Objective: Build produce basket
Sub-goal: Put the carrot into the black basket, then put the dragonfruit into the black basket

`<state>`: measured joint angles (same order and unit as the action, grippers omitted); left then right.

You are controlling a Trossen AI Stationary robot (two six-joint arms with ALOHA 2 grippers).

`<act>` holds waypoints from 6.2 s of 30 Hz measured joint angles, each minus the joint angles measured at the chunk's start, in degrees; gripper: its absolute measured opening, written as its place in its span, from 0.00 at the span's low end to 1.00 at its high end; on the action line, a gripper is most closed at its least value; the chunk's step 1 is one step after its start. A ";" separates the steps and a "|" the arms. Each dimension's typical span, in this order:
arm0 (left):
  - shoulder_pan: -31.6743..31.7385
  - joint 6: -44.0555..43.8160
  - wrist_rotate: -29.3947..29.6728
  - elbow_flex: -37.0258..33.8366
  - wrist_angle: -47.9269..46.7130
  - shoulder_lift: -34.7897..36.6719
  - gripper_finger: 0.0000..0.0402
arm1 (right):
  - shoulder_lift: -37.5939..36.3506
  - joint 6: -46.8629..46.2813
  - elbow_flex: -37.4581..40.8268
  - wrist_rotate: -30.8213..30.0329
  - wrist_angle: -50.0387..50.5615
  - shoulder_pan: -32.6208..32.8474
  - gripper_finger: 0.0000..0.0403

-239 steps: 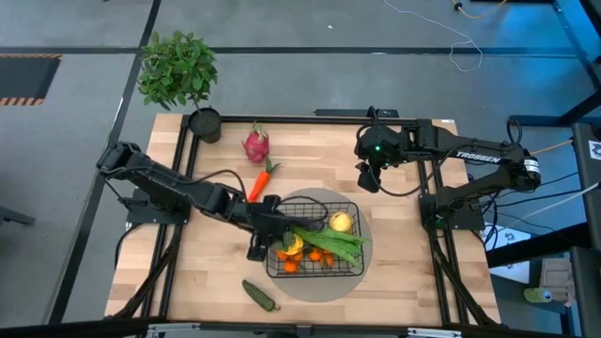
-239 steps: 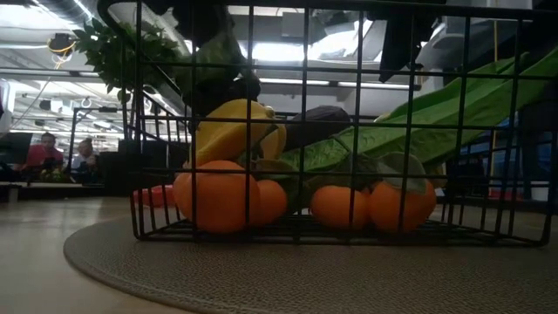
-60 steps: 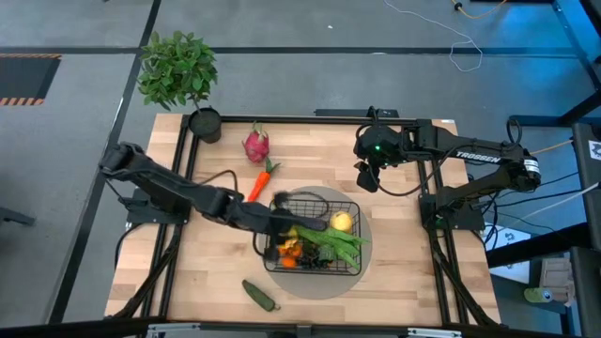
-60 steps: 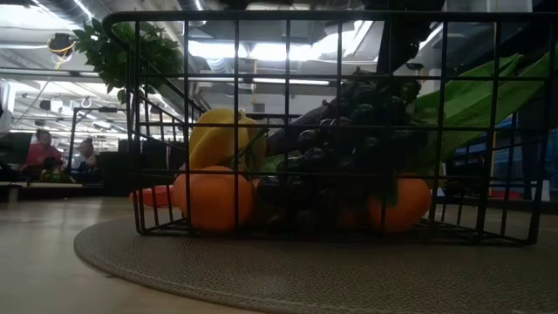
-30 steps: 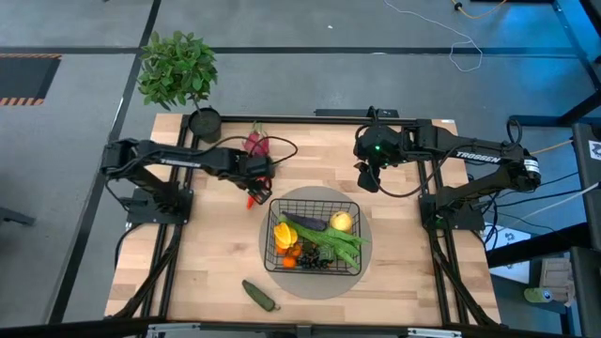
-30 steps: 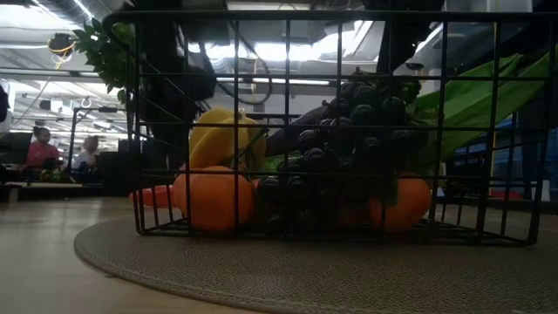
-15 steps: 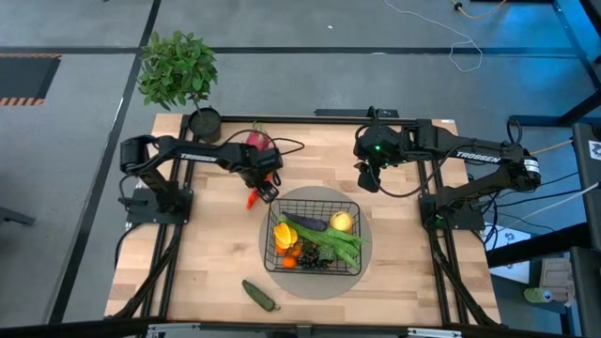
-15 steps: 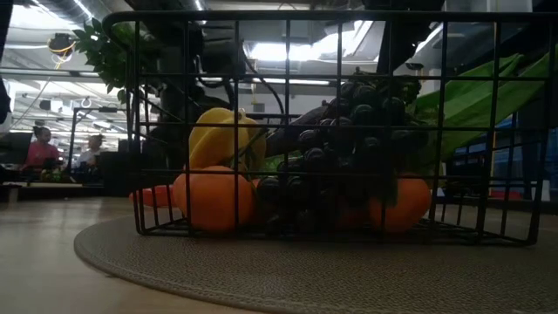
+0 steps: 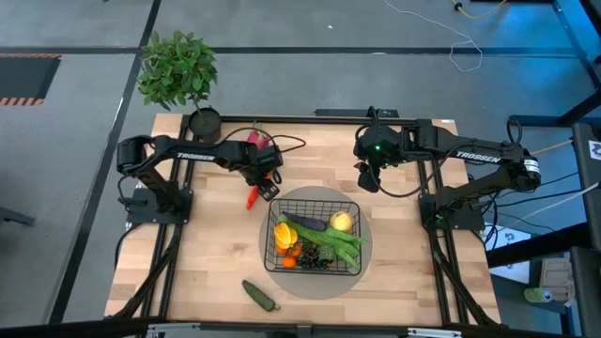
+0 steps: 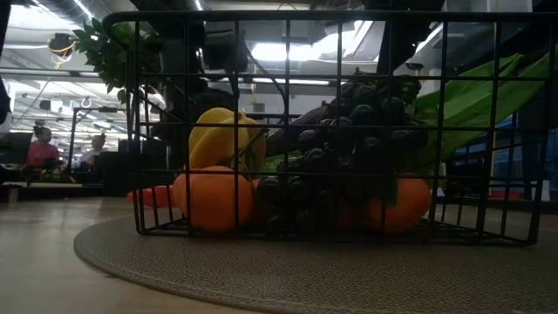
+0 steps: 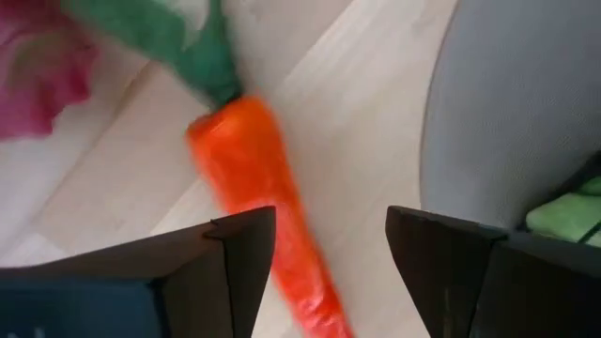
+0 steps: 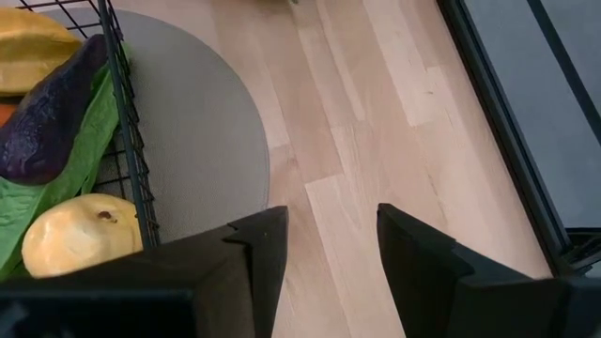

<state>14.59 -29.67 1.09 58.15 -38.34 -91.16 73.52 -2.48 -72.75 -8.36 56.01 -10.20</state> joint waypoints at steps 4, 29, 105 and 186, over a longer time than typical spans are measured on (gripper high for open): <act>0.05 0.00 1.71 0.11 -1.44 0.38 0.49 | 0.00 0.00 0.02 0.01 0.02 0.00 0.38; -0.73 -7.43 3.89 -9.57 7.30 -0.38 0.57 | 0.00 1.29 0.02 -0.02 0.02 -0.02 0.38; -23.27 25.46 20.98 26.78 -10.38 -6.55 0.49 | 0.04 -6.32 0.02 -18.88 0.07 -1.31 0.38; 28.73 41.82 -5.99 26.78 -16.66 -13.52 0.49 | 0.02 -10.84 0.02 -16.87 3.02 -1.29 0.38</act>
<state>43.32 12.14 -4.91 84.93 -55.00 -104.68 73.54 -13.32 -72.73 -25.23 59.02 -11.49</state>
